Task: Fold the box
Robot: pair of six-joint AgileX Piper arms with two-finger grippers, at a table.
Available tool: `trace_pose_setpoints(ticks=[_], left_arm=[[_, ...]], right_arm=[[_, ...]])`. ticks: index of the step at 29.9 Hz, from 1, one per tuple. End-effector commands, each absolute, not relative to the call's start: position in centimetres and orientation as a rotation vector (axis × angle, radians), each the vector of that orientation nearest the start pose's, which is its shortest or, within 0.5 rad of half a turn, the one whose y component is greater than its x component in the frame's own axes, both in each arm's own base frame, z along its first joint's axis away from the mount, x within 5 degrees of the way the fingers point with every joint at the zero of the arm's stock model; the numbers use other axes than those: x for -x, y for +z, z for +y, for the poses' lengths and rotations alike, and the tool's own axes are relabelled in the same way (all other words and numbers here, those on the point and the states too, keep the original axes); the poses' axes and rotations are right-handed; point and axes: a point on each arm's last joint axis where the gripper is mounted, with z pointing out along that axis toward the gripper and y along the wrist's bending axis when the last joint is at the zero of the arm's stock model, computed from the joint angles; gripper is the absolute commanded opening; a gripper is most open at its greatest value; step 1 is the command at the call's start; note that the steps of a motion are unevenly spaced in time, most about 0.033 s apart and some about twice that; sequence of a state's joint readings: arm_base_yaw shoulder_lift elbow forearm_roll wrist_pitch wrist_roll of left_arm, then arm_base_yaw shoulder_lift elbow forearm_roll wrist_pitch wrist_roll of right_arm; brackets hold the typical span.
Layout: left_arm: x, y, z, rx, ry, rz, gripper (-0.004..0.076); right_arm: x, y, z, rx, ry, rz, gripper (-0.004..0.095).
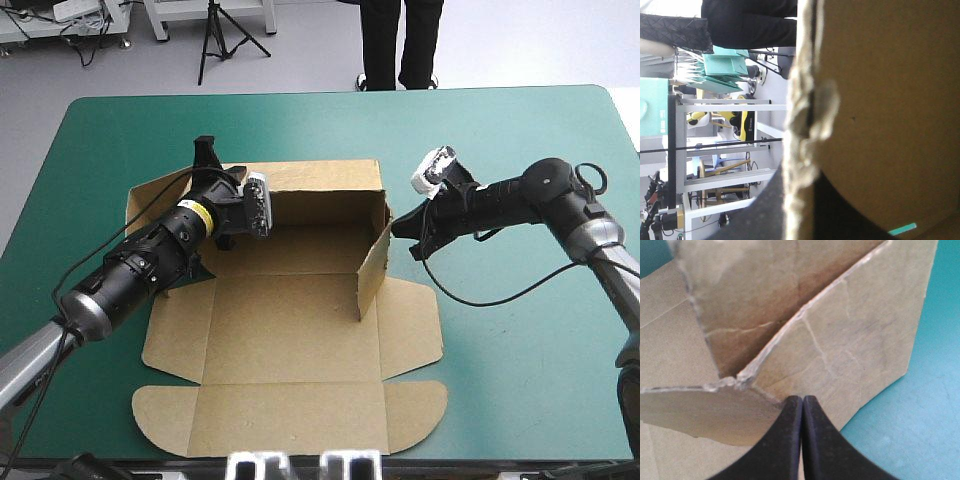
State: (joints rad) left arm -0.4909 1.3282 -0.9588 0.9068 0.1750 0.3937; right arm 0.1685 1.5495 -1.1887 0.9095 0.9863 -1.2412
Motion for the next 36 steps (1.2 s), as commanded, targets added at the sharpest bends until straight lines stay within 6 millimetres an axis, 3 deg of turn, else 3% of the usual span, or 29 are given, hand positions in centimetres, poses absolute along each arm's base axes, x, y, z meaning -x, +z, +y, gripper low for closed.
trace_pose_setpoints(ticks=[1,5,7,9,14,16,31,36], left_arm=[[-26.8,34.1,-13.0,-1.464,0.663,1.294,-0.0008],[-26.7,33.6,-12.9,-1.499,0.687,1.292,-0.0008],[-26.6,33.3,-12.9,-1.508,0.685,1.295,-0.0008],[-26.6,33.0,-12.9,-1.517,0.680,1.295,-0.0008],[-26.5,33.0,-13.0,-1.510,0.669,1.291,-0.0008],[-26.6,33.0,-13.0,-1.512,0.667,1.290,-0.0008],[-25.5,31.3,-15.5,-1.600,0.616,1.371,-0.0008],[-25.4,30.9,-15.2,-1.567,0.586,1.471,-0.0008]], right_arm=[[-29.6,32.1,11.3,1.119,0.717,1.943,-0.0017],[-29.4,31.7,11.0,1.159,0.688,1.979,0.0004],[-29.3,31.5,11.0,1.194,0.686,1.982,0.0091],[-29.0,31.5,11.1,1.232,0.706,1.971,0.0227],[-28.4,31.5,11.2,1.276,0.771,1.977,0.0708],[-28.4,31.4,11.3,1.275,0.777,1.977,0.0785],[-28.7,31.7,15.5,1.159,0.679,1.936,0.0787],[-29.7,31.6,15.4,0.973,0.648,1.999,0.0710]])
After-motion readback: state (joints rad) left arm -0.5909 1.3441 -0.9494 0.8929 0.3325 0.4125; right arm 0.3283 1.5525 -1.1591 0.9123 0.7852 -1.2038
